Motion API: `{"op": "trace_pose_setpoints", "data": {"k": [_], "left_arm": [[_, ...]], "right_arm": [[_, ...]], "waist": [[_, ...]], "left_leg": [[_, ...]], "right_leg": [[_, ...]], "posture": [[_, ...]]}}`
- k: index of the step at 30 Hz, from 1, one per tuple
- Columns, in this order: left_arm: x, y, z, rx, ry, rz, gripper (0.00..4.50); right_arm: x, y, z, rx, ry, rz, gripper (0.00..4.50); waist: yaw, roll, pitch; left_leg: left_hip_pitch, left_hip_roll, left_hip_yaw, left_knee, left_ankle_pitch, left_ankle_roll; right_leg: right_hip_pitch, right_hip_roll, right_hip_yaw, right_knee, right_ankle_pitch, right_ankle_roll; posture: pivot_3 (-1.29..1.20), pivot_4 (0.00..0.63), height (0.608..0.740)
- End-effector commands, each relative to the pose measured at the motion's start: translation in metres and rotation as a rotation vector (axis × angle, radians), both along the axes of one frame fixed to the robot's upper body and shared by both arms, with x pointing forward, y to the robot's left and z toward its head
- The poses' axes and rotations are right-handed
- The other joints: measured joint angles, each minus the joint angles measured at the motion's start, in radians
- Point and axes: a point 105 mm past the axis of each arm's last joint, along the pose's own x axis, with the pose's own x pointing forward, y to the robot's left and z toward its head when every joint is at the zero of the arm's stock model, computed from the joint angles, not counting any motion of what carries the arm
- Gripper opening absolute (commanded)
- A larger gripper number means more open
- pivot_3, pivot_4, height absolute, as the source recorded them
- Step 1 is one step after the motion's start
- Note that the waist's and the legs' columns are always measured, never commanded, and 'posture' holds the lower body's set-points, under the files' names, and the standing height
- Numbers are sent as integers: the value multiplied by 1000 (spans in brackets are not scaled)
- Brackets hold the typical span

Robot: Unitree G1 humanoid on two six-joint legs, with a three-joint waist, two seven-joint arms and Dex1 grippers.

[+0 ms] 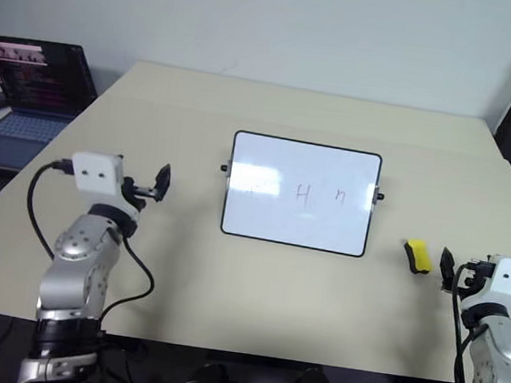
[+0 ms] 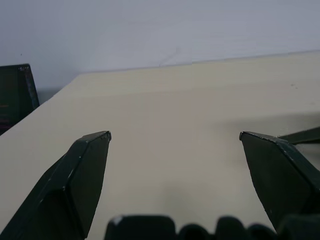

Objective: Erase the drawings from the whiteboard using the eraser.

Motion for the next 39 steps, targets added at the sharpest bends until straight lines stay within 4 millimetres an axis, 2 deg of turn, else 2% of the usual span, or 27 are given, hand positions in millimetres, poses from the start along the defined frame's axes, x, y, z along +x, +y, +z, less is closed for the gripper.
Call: {"op": "trace_pose_setpoints", "data": {"k": [1,3,6,9,11,14,17,19,24,29,39], "left_arm": [[7,-11,31,30,-88,-82,4500],[11,-17,40,44,-105,-129,4500],[19,-47,62,61,-146,-302,4500],[18,-91,84,89,-177,-559,4500],[7,-121,91,98,-183,-764,4500],[-11,-161,91,155,-151,-1043,4500],[-27,-183,83,216,-94,-1244,4500],[-41,-197,72,274,-26,-1414,4500],[-56,-210,54,412,57,-1601,4500],[-58,-212,45,468,59,-1617,4500],[-58,-199,36,466,90,-1565,4500]], "right_arm": [[-1,8,18,-25,-54,33,4481],[-1,16,22,-21,-61,63,4481],[-6,35,34,-21,-55,153,4481],[-15,49,45,-5,-37,220,4481],[-18,54,48,-6,-21,234,4481],[-20,65,49,-6,19,264,4481],[-18,74,44,11,79,287,4481],[-12,71,36,43,131,235,4481],[13,62,26,55,217,166,4481],[37,50,18,40,258,135,4481],[45,36,-3,44,320,140,4481]], "waist": [[0,0,0],[0,0,0],[1,0,0],[5,0,0],[4,0,0],[1,0,0],[-5,0,0],[-10,0,0],[-13,0,0],[-14,1,1],[-14,1,1]], "left_leg": [[0,0,0,0,0,0],[0,0,0,0,0,0],[0,0,0,0,0,0],[-1,0,0,0,0,0],[-1,0,0,0,0,0],[0,0,0,-1,0,0],[0,0,0,-1,0,0],[0,0,0,-1,0,0],[0,0,0,0,1,1],[-1,0,0,-1,1,1],[-2,0,0,-2,0,1]], "right_leg": [[0,0,0,0,0,0],[0,0,0,0,0,0],[0,0,0,0,0,0],[0,0,0,0,0,0],[0,0,0,-1,0,0],[0,0,0,-1,0,0],[0,0,0,0,0,0],[0,0,0,0,0,0],[0,0,1,0,0,-1],[-1,0,1,0,0,-1],[-3,0,0,1,1,4]], "posture": [[0,150,740],[0,150,740],[0,150,740],[0,150,740],[0,150,740],[0,150,740],[0,150,740],[0,150,740],[0,150,740],[0,150,740],[0,150,740]]}}
